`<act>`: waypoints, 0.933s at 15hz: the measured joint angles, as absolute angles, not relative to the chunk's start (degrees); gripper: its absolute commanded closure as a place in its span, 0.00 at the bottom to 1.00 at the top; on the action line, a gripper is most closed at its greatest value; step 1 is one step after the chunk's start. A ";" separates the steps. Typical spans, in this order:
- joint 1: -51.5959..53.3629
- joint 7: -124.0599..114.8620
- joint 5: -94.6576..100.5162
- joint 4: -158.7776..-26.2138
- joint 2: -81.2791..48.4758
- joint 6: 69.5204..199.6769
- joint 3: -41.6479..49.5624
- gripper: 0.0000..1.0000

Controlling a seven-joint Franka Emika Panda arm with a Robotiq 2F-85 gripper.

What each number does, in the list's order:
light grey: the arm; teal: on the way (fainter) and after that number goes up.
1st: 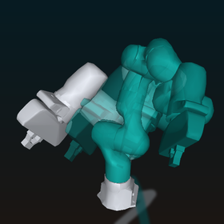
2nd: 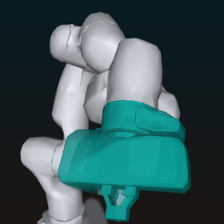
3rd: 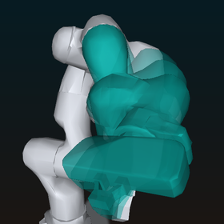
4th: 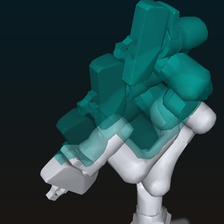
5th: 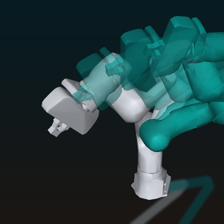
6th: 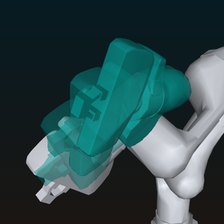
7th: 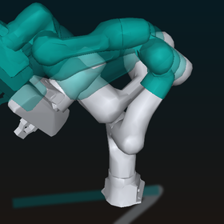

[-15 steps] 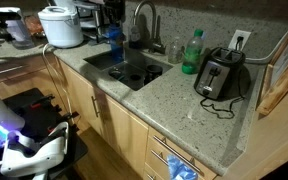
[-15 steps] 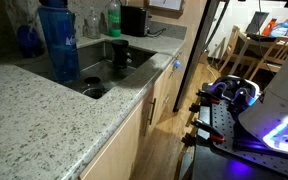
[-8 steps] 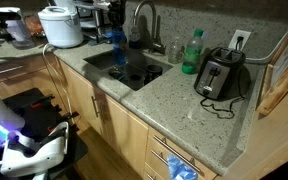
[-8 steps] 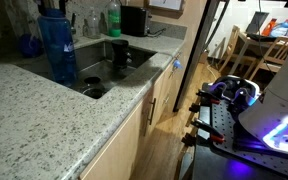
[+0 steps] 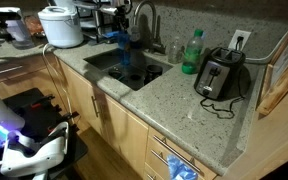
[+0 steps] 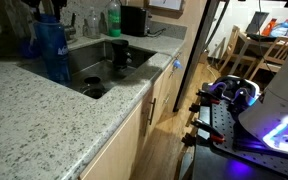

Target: Pick the blue bottle on the counter and put it in the sink

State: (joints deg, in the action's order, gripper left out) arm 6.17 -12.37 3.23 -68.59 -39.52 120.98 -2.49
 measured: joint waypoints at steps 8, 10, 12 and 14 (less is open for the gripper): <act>6.74 -12.32 3.23 -63.28 -43.32 119.25 -2.43 0.57; 7.03 -12.32 3.26 -63.23 -43.24 118.93 -2.42 0.57; 7.33 -12.32 3.28 -63.24 -43.05 118.23 -2.38 0.57; 7.55 -12.32 3.28 -63.26 -42.82 117.35 -2.38 0.57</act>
State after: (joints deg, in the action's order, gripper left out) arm 7.55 -12.32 3.28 -63.26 -42.82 117.35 -2.38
